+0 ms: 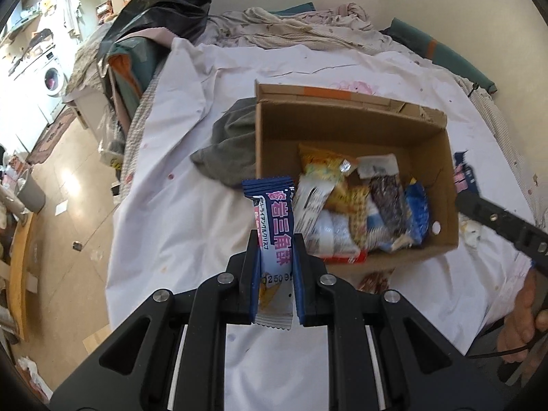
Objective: Organize snacks
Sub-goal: 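Carry both packs over the box and release them inside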
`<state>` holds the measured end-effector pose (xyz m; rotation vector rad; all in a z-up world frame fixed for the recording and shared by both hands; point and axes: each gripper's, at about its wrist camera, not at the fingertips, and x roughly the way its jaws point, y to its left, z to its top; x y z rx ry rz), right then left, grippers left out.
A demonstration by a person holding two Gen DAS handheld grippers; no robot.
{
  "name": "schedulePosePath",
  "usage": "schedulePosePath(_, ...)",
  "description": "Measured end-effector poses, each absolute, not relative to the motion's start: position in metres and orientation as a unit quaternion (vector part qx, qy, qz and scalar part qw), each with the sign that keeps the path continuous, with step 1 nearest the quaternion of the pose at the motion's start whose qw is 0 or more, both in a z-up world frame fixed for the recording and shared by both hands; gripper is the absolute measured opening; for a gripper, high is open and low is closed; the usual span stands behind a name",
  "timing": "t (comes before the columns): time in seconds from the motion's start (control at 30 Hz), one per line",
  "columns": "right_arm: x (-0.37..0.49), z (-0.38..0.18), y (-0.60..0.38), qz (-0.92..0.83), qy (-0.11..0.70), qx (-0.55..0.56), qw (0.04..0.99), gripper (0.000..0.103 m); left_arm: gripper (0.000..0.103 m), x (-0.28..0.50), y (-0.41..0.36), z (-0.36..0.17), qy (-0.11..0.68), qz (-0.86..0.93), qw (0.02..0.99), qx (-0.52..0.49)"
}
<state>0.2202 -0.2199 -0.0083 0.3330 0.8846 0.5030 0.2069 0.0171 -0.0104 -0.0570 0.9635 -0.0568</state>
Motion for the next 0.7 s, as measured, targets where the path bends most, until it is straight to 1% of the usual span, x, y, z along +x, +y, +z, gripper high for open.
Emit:
schedulePosePath(0.2,0.245,-0.022,-0.228,0.232,0.435,0.18,0.851,0.017,0.013,0.233,0.001,-0.015,0.459,-0.039,0.887,-0.021)
schedulePosePath(0.33,0.252,-0.038,-0.228,0.229,0.453,0.202,0.838,0.017,0.013,0.244,0.0,-0.028,0.447,-0.051,0.892,-0.047)
schedulePosePath(0.47,0.253,-0.051,-0.223,0.223,0.468,0.192,0.833,0.017,0.013,0.253,0.0,-0.044,0.46,-0.057,0.884,-0.066)
schedulePosePath(0.7,0.263,-0.072,-0.218,0.207,0.492,0.193,0.823,0.017,0.014,0.262,-0.008,-0.05,0.462,-0.074,0.881,-0.073)
